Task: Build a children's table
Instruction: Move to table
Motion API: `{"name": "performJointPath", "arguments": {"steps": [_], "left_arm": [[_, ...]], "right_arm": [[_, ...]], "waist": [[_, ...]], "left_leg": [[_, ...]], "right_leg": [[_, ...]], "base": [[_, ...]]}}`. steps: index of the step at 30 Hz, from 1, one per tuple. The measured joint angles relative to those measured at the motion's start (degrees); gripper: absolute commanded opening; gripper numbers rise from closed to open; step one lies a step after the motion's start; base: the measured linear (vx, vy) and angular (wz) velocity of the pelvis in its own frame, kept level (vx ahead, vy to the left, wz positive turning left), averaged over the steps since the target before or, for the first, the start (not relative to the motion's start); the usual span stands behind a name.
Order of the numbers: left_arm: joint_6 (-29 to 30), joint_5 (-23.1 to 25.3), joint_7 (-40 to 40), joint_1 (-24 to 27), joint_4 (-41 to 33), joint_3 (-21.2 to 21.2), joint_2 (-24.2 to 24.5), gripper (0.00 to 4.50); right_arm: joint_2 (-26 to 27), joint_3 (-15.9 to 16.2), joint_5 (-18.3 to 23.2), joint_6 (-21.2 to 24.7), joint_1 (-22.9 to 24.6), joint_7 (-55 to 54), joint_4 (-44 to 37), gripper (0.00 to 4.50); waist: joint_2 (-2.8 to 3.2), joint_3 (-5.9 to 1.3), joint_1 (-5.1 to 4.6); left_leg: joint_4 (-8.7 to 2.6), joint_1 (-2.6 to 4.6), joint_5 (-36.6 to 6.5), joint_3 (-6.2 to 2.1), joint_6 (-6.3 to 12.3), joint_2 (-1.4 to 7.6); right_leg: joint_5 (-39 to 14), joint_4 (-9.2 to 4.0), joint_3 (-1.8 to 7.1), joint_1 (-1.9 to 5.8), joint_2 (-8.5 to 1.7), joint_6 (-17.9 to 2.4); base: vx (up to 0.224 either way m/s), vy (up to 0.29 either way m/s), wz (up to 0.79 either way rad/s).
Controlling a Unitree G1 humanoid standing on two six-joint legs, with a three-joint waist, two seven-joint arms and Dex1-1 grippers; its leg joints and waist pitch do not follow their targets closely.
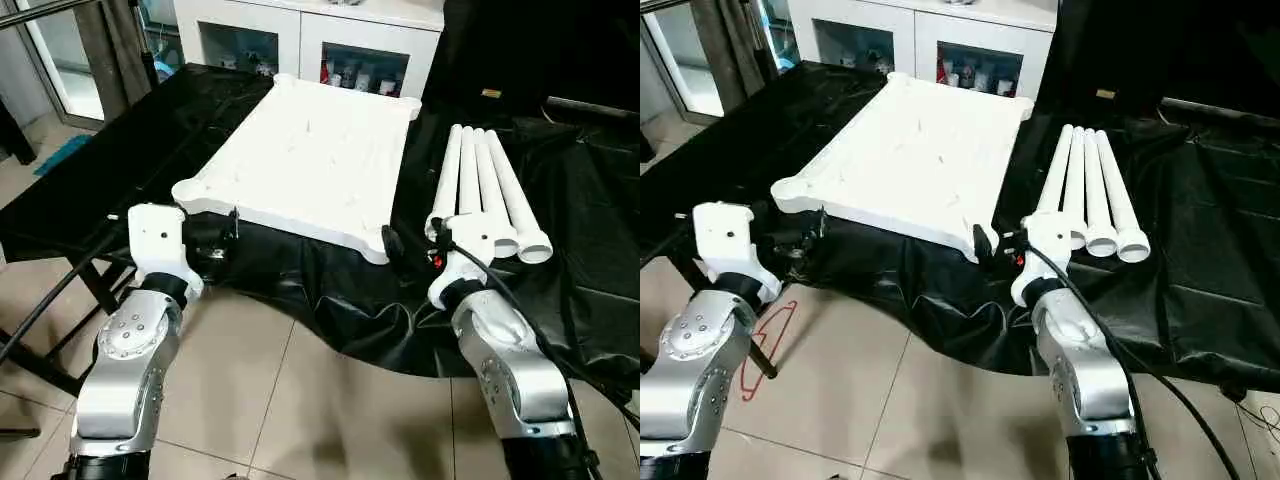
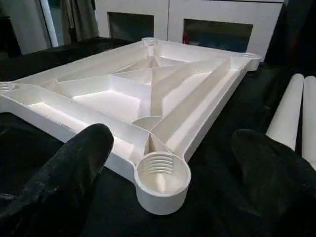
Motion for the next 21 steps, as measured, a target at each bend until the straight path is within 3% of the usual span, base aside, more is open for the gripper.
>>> {"name": "performJointPath", "arguments": {"steps": [7,14,19,21], "left_arm": [[0.0,0.01,0.01,-1.17,0.57,0.18,0.01,4.43],[-0.01,0.01,0.0,-1.92,1.71,0.54,0.0,4.43],[-0.02,0.01,0.0,-2.84,1.73,0.53,-0.06,4.43],[-0.02,0.02,0.0,-2.83,1.99,0.65,0.06,4.43]], "right_arm": [[0.07,-0.01,-0.26,-0.3,-1.28,-0.02,1.92,4.37],[0.32,0.0,-0.31,-1.13,-2.23,-0.07,2.66,4.37],[0.28,-0.05,-0.74,-1.56,-2.42,-0.11,3.74,4.37],[0.51,0.02,-0.75,-1.56,-2.68,-0.11,3.91,4.37]], "waist": [[0.07,0.01,0.19],[0.15,0.0,0.02],[0.36,-0.13,0.32],[0.35,-0.15,-0.05]], "left_leg": [[-0.26,0.75,-0.17,0.02,-0.24,-0.14],[-0.12,0.86,-0.63,-0.56,0.08,-0.43],[0.01,0.77,-1.0,-0.83,0.11,-0.7],[0.2,0.88,-1.22,-1.33,0.39,-0.8]], "right_leg": [[-0.24,-0.39,0.02,0.92,0.0,0.04],[-0.91,0.0,0.11,1.03,-0.07,0.29],[-1.45,-0.2,0.34,1.53,0.07,0.54],[-1.97,0.52,0.27,1.26,-0.06,0.7]], "base": [[0.0,0.0,0.0],[0.0,0.0,0.0],[0.0,0.0,0.0],[0.06,-0.029,0.04]]}}
